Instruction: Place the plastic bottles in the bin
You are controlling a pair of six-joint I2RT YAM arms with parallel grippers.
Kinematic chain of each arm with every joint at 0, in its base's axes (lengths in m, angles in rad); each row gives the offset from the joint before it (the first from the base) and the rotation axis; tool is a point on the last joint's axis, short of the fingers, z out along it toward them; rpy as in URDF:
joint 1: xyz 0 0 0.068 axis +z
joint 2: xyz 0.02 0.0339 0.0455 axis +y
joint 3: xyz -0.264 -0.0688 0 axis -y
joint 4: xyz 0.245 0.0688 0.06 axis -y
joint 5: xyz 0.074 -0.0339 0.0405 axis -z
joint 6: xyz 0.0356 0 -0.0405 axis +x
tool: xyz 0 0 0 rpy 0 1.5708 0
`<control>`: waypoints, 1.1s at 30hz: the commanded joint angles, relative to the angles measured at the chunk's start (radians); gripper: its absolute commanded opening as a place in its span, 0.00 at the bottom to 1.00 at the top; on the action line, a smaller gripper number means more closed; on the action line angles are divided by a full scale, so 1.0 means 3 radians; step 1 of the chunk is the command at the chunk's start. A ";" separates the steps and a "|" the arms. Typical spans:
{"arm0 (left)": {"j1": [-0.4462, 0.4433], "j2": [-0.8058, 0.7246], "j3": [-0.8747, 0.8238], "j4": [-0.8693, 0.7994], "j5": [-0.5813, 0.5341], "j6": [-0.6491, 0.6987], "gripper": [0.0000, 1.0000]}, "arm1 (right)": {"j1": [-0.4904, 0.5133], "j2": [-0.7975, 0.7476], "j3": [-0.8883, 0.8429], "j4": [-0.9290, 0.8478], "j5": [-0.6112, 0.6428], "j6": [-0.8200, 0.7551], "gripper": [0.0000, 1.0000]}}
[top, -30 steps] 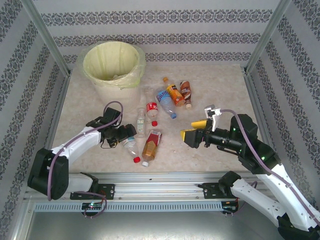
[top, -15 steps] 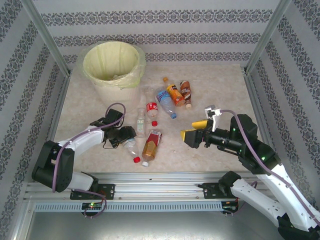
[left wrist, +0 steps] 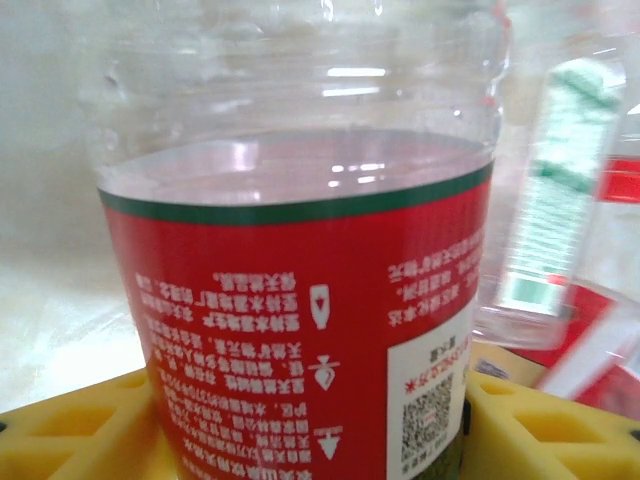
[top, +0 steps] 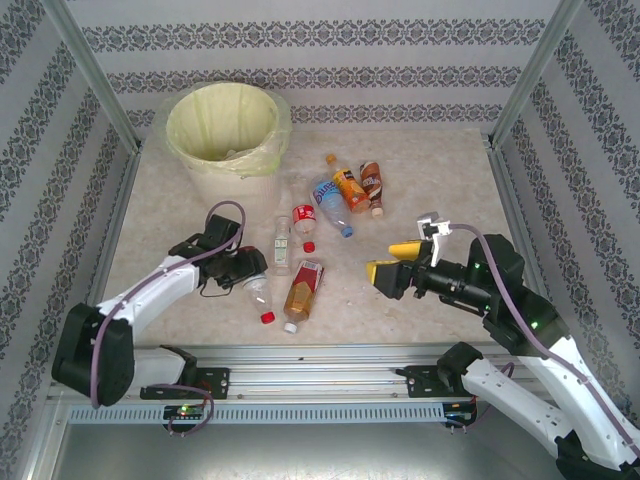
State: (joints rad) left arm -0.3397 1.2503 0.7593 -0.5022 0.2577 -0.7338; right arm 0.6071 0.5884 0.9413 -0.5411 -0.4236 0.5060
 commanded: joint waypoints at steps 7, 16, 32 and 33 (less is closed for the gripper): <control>-0.0023 -0.0332 0.0625 -0.0736 0.0293 0.0754 0.65 | 0.0041 -0.0086 0.0044 0.0213 0.0144 -0.0003 0.98; -0.0024 -0.0536 0.1296 -0.1012 0.0538 0.1398 0.65 | 0.0039 -0.0080 0.0073 0.0320 0.0172 0.0004 0.98; -0.0004 0.0316 0.3265 -0.1463 -0.0085 0.1998 0.63 | 0.0039 -0.0080 0.0168 0.0275 0.0236 -0.0052 0.98; 0.0008 0.0368 0.3359 -0.1459 -0.0103 0.1989 0.63 | 0.0037 -0.0085 0.0174 0.0268 0.0248 -0.0059 0.98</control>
State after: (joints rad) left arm -0.3393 1.3251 1.6886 -0.8951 0.2779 -0.1818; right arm 0.6071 0.5678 0.9604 -0.4755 -0.3702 0.5053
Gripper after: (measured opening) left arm 0.632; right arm 0.982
